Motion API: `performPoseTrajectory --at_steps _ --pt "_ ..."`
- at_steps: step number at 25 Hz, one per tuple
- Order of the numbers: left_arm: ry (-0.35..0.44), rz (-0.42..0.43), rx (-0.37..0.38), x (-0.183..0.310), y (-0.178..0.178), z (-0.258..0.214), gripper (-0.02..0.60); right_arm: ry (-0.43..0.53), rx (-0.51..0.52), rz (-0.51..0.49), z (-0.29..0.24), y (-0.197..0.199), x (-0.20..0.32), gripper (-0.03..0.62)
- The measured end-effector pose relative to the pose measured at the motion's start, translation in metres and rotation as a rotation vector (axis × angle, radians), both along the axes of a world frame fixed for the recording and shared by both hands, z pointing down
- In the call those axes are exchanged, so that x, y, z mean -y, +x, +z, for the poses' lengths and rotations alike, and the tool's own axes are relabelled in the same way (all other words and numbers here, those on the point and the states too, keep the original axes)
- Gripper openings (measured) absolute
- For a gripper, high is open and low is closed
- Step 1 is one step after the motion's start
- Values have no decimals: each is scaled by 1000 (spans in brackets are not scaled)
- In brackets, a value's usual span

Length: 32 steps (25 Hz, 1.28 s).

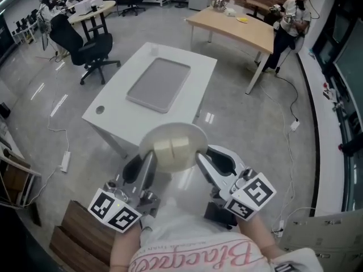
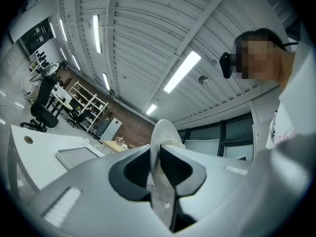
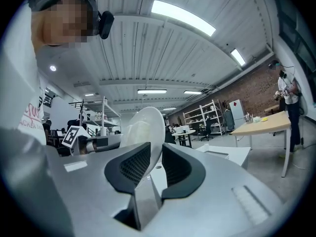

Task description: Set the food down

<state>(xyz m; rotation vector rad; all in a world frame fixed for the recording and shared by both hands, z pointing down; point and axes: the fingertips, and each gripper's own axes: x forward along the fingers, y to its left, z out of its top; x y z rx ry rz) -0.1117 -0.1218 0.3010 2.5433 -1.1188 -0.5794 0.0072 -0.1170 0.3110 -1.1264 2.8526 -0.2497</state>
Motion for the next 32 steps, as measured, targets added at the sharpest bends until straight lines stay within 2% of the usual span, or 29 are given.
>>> performPoseTrajectory --at_steps 6,12,17,24,32 --pt "-13 18 14 43 -21 6 46 -10 -3 34 3 -21 41 75" --pt "-70 41 19 77 -18 19 49 -42 -25 79 11 -18 70 75" --pt "-121 29 38 105 -14 27 57 -60 -36 98 15 -14 96 74" --pt "-202 -49 67 158 -13 52 71 -81 -46 58 31 -11 156 67" --pt "-325 -183 99 242 -11 89 80 -151 -90 -26 63 -10 255 64"
